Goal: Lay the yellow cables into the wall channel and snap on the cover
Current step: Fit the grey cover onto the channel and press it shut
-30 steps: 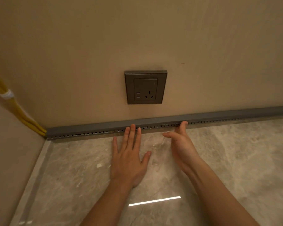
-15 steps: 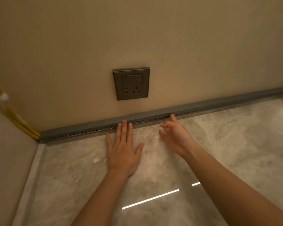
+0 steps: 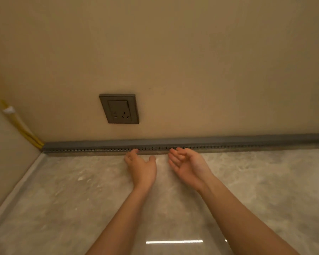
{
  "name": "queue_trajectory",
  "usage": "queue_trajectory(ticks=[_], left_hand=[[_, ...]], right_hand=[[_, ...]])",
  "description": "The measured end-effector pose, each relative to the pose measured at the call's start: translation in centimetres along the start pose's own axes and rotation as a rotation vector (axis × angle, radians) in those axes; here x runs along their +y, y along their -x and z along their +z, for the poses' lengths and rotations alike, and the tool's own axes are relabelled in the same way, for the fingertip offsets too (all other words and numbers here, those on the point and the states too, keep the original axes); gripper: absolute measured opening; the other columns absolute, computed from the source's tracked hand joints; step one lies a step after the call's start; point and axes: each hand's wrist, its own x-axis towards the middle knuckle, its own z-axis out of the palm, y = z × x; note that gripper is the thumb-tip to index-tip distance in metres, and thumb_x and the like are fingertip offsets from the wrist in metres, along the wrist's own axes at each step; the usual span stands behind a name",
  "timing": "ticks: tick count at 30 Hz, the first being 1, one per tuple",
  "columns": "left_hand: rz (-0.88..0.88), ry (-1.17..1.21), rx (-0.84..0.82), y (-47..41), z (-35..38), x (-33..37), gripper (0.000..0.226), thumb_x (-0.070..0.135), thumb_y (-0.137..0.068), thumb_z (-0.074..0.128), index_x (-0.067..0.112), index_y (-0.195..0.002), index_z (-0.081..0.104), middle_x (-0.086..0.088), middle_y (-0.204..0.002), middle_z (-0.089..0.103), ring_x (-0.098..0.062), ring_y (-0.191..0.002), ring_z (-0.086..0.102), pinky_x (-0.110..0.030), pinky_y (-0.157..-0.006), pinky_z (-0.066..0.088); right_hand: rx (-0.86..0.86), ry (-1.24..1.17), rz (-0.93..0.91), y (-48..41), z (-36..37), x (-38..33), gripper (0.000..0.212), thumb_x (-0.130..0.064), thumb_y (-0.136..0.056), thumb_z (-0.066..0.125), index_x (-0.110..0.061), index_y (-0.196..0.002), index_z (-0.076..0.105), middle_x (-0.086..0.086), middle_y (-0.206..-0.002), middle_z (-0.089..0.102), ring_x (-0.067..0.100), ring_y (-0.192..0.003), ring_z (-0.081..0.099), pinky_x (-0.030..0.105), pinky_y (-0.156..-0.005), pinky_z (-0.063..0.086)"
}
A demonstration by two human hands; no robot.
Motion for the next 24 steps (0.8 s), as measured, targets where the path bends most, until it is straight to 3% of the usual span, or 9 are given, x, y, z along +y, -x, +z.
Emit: queue_trajectory(ticks=[2, 6, 8, 11, 14, 17, 19, 21, 24], left_hand=[[-0.16, 0.134, 0.038, 0.8, 2.2, 1.0, 0.038, 0.018, -0.086, 0.062, -0.001, -0.117, 0.05, -0.021, -0.129, 0.046, -0.033, -0.106, 0.053, -0.031, -0.092, 0.04], [-0.28, 0.223, -0.237, 2.3, 5.6, 2.8, 0.036, 0.027, -0.095, 0.047, -0.004, -0.104, 0.064, -0.024, -0.103, 0.067, -0.033, -0.09, 0.064, -0.04, -0.082, 0.051], [-0.237, 0.155, -0.285, 2.8, 6.6, 3.4, 0.04, 0.029, -0.098, 0.043, -0.003, -0.102, 0.066, -0.021, -0.093, 0.068, -0.029, -0.075, 0.061, -0.032, -0.064, 0.047], [-0.242, 0.139, -0.328, 2.9, 7.3, 4.4, 0.043, 0.032, -0.1, 0.036, -0.001, -0.099, 0.063, -0.012, -0.083, 0.063, -0.018, -0.054, 0.051, -0.022, -0.043, 0.033], [-0.267, 0.167, -0.37, 2.7, 8.0, 5.1, 0.044, 0.037, -0.1, 0.031, 0.005, -0.093, 0.061, -0.008, -0.083, 0.065, -0.017, -0.051, 0.05, -0.02, -0.04, 0.03], [-0.264, 0.254, -0.359, 2.5, 9.4, 5.6, 0.05, 0.035, -0.101, 0.032, 0.001, -0.081, 0.063, -0.011, -0.069, 0.063, -0.016, -0.044, 0.051, -0.02, -0.039, 0.032], [-0.271, 0.336, -0.313, 2.5, 10.1, 5.5, 0.052, 0.032, -0.1, 0.036, 0.001, -0.068, 0.06, -0.011, -0.058, 0.06, -0.011, -0.033, 0.05, -0.016, -0.034, 0.033], [-0.293, 0.428, -0.293, 2.3, 10.6, 5.2, 0.052, 0.03, -0.1, 0.038, 0.001, -0.062, 0.057, -0.008, -0.046, 0.058, -0.006, -0.026, 0.047, -0.013, -0.031, 0.032], [-0.299, 0.487, -0.341, 1.9, 10.7, 4.9, 0.049, 0.029, -0.101, 0.037, 0.001, -0.064, 0.056, -0.011, -0.056, 0.057, -0.005, -0.029, 0.048, -0.014, -0.033, 0.035]], right_hand=[[-0.048, 0.045, 0.049, 0.3, -0.8, -0.5, 0.058, 0.003, -0.089, 0.041, -0.007, -0.143, 0.022, 0.015, -0.145, 0.035, 0.029, -0.13, 0.038, 0.038, -0.105, 0.035], [-0.103, 0.128, 0.121, 0.6, -3.3, -2.4, 0.057, 0.005, -0.088, 0.045, -0.008, -0.141, 0.028, 0.014, -0.125, 0.053, 0.027, -0.115, 0.053, 0.036, -0.097, 0.043], [-0.094, 0.147, 0.135, 0.7, -4.5, -3.6, 0.054, 0.004, -0.088, 0.047, -0.008, -0.138, 0.031, 0.014, -0.114, 0.06, 0.026, -0.107, 0.059, 0.034, -0.087, 0.048], [-0.052, 0.181, 0.154, 1.0, -6.4, -5.0, 0.047, -0.001, -0.089, 0.048, -0.009, -0.133, 0.037, 0.015, -0.121, 0.059, 0.027, -0.111, 0.056, 0.034, -0.092, 0.044], [0.026, 0.225, 0.128, 1.2, -8.0, -6.3, 0.031, -0.003, -0.089, 0.05, -0.008, -0.12, 0.048, 0.015, -0.114, 0.06, 0.026, -0.097, 0.061, 0.032, -0.086, 0.046], [0.152, 0.218, 0.074, 1.2, -9.1, -8.1, 0.009, -0.006, -0.092, 0.048, -0.009, -0.097, 0.054, 0.012, -0.095, 0.064, 0.022, -0.076, 0.062, 0.023, -0.062, 0.043], [0.247, 0.194, 0.024, 1.0, -9.5, -9.5, 0.01, -0.011, -0.093, 0.046, -0.01, -0.087, 0.054, 0.009, -0.086, 0.062, 0.019, -0.069, 0.059, 0.02, -0.049, 0.04], [0.325, 0.163, -0.03, 0.8, -9.8, -10.7, 0.015, -0.017, -0.095, 0.045, -0.009, -0.084, 0.052, 0.008, -0.083, 0.059, 0.018, -0.068, 0.056, 0.02, -0.048, 0.039], [0.383, 0.179, -0.074, 0.0, -10.0, -11.6, 0.026, -0.026, -0.097, 0.043, -0.006, -0.083, 0.051, 0.011, -0.084, 0.058, 0.02, -0.069, 0.055, 0.024, -0.056, 0.038]])
